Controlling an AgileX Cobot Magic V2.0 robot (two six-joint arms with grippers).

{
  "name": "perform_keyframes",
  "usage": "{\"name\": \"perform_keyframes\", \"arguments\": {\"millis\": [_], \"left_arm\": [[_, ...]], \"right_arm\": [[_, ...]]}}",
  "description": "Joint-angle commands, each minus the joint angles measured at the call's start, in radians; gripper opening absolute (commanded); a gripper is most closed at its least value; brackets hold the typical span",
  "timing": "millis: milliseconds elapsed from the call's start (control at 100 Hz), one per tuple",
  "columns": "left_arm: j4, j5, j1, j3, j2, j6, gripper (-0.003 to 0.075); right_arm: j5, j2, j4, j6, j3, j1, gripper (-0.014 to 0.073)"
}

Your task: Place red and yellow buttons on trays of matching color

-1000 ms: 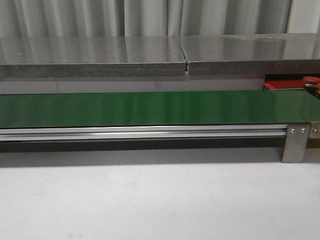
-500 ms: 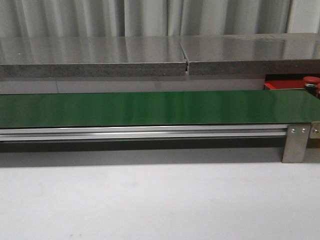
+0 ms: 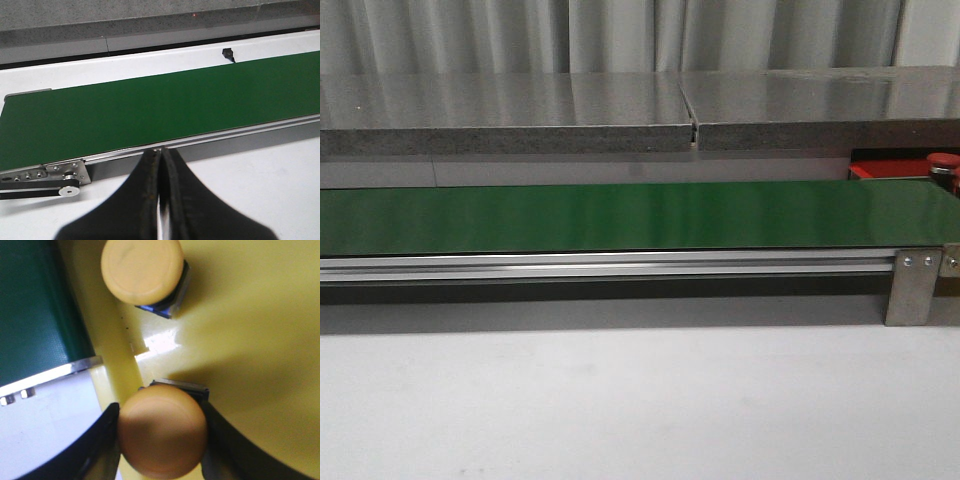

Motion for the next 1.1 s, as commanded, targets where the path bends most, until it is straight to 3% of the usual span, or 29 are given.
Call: {"name": "perform_keyframes", "arguments": {"millis": [0, 60, 150, 450, 520, 590, 800, 1090], "left_arm": [[-0.019, -0.07, -0.01, -0.025, 0.004, -0.004, -0.0019], [-0.019, -0.07, -0.01, -0.025, 0.004, -0.004, -0.0019], [-0.019, -0.07, -0.01, -0.025, 0.004, -0.004, -0.0019], [-0.019, -0.07, -0.01, -0.025, 0.004, -0.004, -0.0019], [-0.019, -0.07, -0.01, -0.025, 0.004, -0.004, -0.0019], [-0.019, -0.07, -0.01, -0.025, 0.004, -0.004, -0.0019], [-0.019, -0.07, -0.01, -0.025, 0.004, -0.004, -0.0019], [-0.019, -0.07, -0.01, -0.025, 0.004, -0.004, -0.0019]], "right_arm": [[-0.04, -0.016, 0.019, -0.006, -0.024, -0.007, 0.0304], [-0.045, -0.017, 0.019, -0.007, -0.024, -0.007, 0.0459], [-0.058, -0.023, 0.019, -0.007, -0.024, -0.007, 0.0587], [-0.048, -0.11, -0.045, -0.041, -0.03, -0.007, 0.0589], [-0.041, -0.15, -0.055, -0.068, -0.029, -0.002, 0.0539], [-0.032, -0.194, -0.059, -0.092, -0.029, 0.011, 0.0426], [-0.008, -0.319, -0.093, -0.114, -0.029, 0.081, -0.0066], [-0.018, -0.451, -0.109, -0.197, -0.027, 0.253, -0.0068]]}}
